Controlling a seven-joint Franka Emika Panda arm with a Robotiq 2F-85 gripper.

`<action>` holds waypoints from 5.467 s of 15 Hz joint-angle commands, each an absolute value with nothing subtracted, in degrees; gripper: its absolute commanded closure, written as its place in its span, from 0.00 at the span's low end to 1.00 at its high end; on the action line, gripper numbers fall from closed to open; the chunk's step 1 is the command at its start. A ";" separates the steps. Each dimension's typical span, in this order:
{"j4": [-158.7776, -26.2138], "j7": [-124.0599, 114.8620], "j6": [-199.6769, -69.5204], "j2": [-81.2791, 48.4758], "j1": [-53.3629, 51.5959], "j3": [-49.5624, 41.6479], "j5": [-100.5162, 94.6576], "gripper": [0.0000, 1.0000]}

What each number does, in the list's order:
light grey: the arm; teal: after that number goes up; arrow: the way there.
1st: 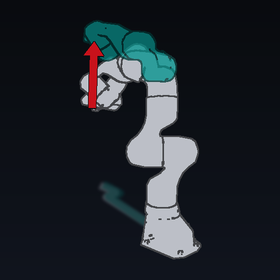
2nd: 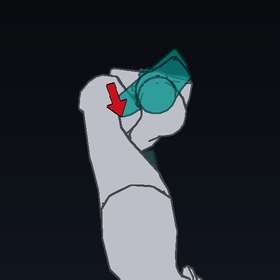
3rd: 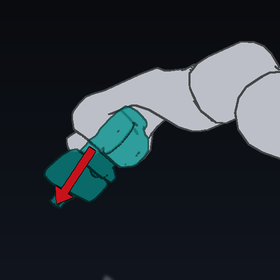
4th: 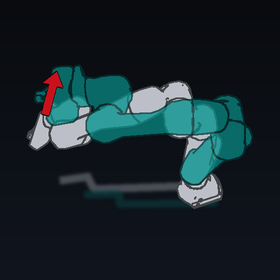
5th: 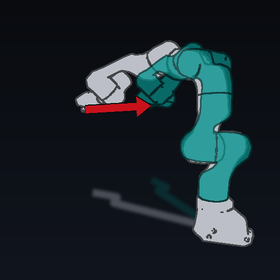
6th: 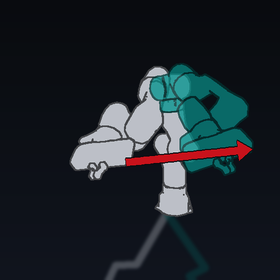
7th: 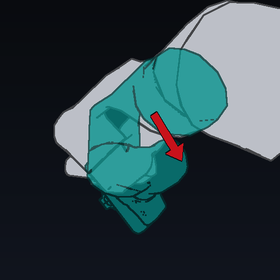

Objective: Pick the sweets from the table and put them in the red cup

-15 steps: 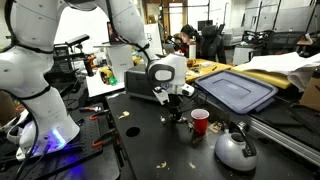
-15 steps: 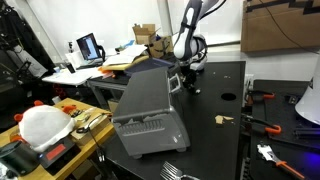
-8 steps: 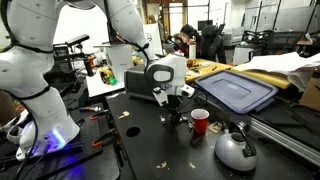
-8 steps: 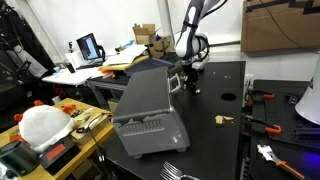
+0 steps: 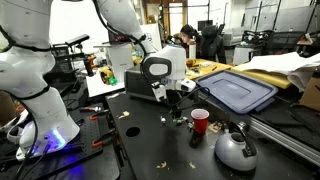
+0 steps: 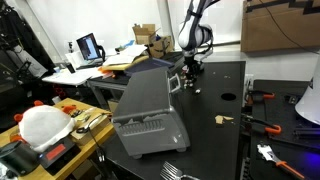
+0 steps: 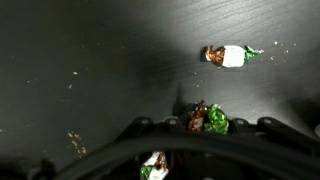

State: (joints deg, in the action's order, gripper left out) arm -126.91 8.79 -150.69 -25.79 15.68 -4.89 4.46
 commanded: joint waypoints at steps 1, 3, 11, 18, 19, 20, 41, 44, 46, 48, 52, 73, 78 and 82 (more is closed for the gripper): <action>-129.26 10.78 -151.83 -21.64 16.80 -4.21 6.88 0.97; -129.01 10.79 -151.69 -20.68 16.87 -4.28 7.69 0.97; -127.45 10.13 -151.09 -17.93 17.02 -4.37 12.34 0.97; -123.99 8.66 -150.56 -17.75 17.42 -4.79 17.65 0.97; -123.63 8.30 -150.51 -17.73 17.40 -4.94 17.99 0.97; -123.12 7.95 -150.43 -17.94 17.41 -5.07 18.24 0.97; -118.00 0.91 -150.80 -22.65 17.61 -9.33 16.13 0.97; -117.90 0.29 -150.89 -22.82 17.67 -9.22 16.45 0.64; -117.96 0.27 -150.90 -22.69 17.76 -9.12 16.61 0.50; -117.98 0.40 -150.85 -22.62 17.85 -9.04 16.74 0.35; -117.68 0.71 -150.73 -22.65 18.10 -8.87 17.07 0.05; -121.60 4.62 -136.03 -17.88 17.99 -10.95 8.62 0.00; -122.06 5.04 -133.76 -17.58 17.73 -11.46 5.54 0.00; -122.70 6.51 -132.97 -16.54 17.83 -11.20 4.47 0.00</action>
